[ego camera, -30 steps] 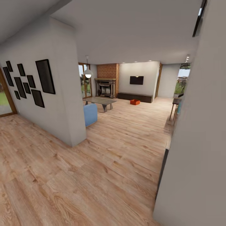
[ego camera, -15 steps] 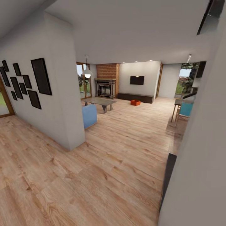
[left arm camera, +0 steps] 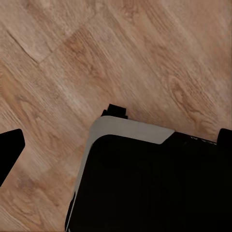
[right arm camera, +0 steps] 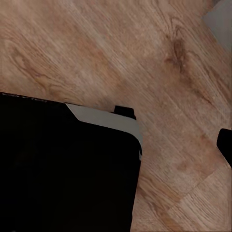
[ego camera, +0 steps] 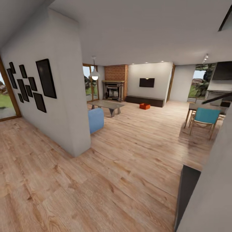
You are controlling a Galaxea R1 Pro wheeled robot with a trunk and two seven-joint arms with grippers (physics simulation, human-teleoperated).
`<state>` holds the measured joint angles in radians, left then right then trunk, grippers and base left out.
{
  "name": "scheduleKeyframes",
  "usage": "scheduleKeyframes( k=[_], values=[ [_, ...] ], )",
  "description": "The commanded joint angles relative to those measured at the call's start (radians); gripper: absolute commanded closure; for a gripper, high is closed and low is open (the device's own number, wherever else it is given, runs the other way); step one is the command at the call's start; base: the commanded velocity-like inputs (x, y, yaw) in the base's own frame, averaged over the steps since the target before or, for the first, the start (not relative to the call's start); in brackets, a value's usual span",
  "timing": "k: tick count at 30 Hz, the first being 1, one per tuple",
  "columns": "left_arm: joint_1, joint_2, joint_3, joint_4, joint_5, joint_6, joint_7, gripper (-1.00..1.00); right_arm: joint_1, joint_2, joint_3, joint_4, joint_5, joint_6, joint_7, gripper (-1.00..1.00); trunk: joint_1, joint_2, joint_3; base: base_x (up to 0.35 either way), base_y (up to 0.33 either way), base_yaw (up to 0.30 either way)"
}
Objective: Move the two storage containers from the living room to the garage. In the garage, place one container on the floor and stack the other container on top of it (either order is fine).
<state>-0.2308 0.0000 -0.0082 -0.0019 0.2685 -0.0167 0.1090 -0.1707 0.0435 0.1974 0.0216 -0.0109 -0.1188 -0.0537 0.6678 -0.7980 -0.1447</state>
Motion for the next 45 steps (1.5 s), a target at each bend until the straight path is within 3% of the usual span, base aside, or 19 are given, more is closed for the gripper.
scheduleKeyframes(
  k=[1, 10, 35, 45],
  values=[
    [-0.001, 0.0, -0.001, 0.0, 0.005, -0.002, 0.002, -1.0, -0.001, 0.001, 0.007, 0.003, -0.001, -0.005, -0.005, -1.0, 0.001, -0.001, -0.001, 0.323, 0.0, 0.271],
    [-0.001, 0.001, -0.002, 0.0, 0.003, 0.001, 0.001, -1.0, -0.001, -0.002, 0.008, 0.006, 0.0, -0.004, -0.012, -1.0, 0.001, -0.001, -0.001, 0.323, 0.0, 0.191],
    [-0.001, 0.002, -0.001, 0.0, 0.007, 0.002, 0.001, -1.0, -0.001, -0.002, 0.002, 0.005, -0.009, -0.006, -0.015, -1.0, 0.001, -0.001, -0.001, 0.323, 0.001, 0.002],
    [-0.001, 0.001, -0.001, 0.0, 0.008, -0.002, 0.002, -1.0, -0.001, -0.001, 0.01, 0.004, 0.006, -0.006, -0.006, -1.0, 0.001, -0.001, -0.001, 0.323, 0.07, -0.013]
  ],
)
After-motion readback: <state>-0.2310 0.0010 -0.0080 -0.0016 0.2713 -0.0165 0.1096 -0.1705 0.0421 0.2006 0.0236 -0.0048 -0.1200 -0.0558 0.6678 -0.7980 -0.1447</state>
